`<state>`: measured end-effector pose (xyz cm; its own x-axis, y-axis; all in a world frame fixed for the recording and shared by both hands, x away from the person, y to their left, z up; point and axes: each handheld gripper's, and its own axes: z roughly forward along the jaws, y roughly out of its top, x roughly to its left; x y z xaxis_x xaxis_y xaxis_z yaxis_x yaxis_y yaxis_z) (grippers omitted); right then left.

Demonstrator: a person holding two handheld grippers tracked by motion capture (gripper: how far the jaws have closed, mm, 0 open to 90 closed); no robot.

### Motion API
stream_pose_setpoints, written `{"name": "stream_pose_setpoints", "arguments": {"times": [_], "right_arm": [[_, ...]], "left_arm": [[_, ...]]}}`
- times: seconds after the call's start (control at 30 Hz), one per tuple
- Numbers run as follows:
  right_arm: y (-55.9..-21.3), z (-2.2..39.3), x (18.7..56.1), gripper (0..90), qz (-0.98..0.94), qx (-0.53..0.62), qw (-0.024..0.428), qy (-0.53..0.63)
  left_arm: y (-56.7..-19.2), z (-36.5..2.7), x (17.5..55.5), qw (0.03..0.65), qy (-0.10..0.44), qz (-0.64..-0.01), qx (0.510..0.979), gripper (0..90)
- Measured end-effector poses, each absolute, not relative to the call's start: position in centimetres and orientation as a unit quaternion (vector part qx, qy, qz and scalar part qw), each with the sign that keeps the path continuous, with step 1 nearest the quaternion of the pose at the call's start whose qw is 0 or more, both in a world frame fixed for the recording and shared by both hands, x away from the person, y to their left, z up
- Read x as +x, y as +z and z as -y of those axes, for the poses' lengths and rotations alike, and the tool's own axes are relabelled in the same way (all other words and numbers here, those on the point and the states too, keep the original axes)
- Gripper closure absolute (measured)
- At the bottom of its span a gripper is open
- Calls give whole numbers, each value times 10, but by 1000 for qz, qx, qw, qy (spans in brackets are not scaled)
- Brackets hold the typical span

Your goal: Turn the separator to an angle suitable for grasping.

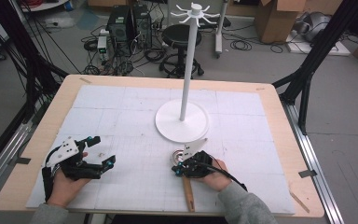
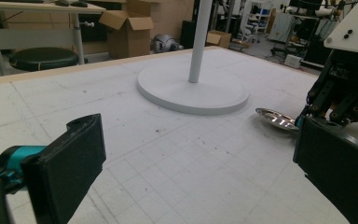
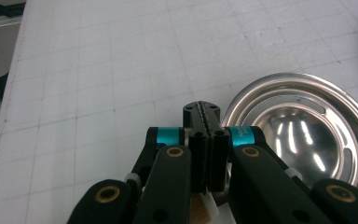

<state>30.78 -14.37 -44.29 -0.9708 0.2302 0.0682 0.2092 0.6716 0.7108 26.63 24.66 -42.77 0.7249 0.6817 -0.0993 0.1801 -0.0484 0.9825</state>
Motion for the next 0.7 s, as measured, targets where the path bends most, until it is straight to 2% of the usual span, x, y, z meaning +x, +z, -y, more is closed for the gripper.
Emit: {"name": "stream_pose_setpoints", "arguments": {"times": [0.7], "right_arm": [[-443,172,312,900,-909,158,31,385]], "left_arm": [[-428,-247,268,619,202,-311,692,28]]}}
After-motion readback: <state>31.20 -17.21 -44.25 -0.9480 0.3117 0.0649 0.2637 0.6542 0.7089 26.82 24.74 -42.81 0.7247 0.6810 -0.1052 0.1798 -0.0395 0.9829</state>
